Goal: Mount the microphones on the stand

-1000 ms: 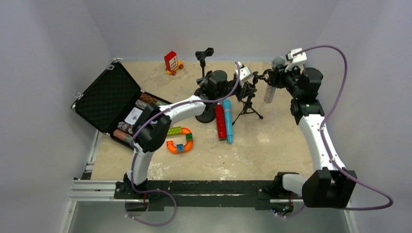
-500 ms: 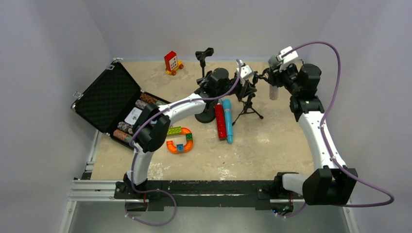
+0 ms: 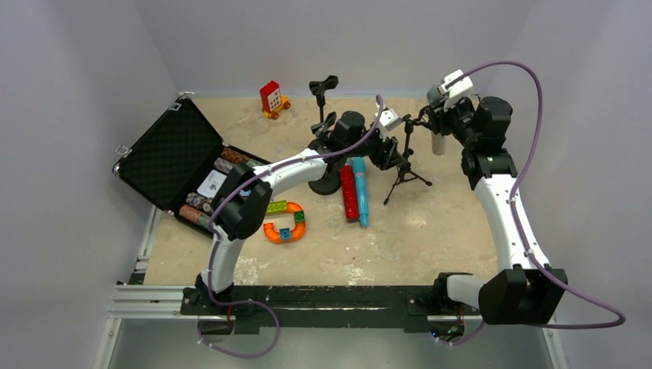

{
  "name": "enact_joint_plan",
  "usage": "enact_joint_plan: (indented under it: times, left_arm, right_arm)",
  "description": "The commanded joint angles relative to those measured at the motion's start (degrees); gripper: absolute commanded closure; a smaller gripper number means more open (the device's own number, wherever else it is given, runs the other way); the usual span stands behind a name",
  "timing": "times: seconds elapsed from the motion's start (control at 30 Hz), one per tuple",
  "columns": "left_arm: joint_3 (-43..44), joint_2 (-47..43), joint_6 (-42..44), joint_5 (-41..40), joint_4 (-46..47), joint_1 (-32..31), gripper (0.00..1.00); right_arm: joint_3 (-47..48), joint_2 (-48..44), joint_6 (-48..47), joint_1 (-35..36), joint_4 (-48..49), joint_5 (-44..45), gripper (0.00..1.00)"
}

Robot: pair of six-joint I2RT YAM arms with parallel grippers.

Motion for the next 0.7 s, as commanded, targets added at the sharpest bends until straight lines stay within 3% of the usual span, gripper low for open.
enact_joint_plan:
  times: [0.0, 0.37, 0.67]
  left_arm:
    - [1.48, -1.08, -1.92, 1.52, 0.58, 0.06, 0.37]
    - [0.83, -4.17, -0.01, 1.32, -1.21, 0.1, 0.27]
    - [-0.67, -6.42, 0.0, 2.45, -0.6, 0.1, 0.27]
  right_arm:
    - [3.85, -0.01, -3.67, -0.5, -0.23, -0.03, 0.99]
    - [4.12, -0.93, 4.84, -2.06, -3.61, -1.43, 0.4]
    - [3.76, -2.81, 12.2, -5.94, -5.67, -6.42, 0.22]
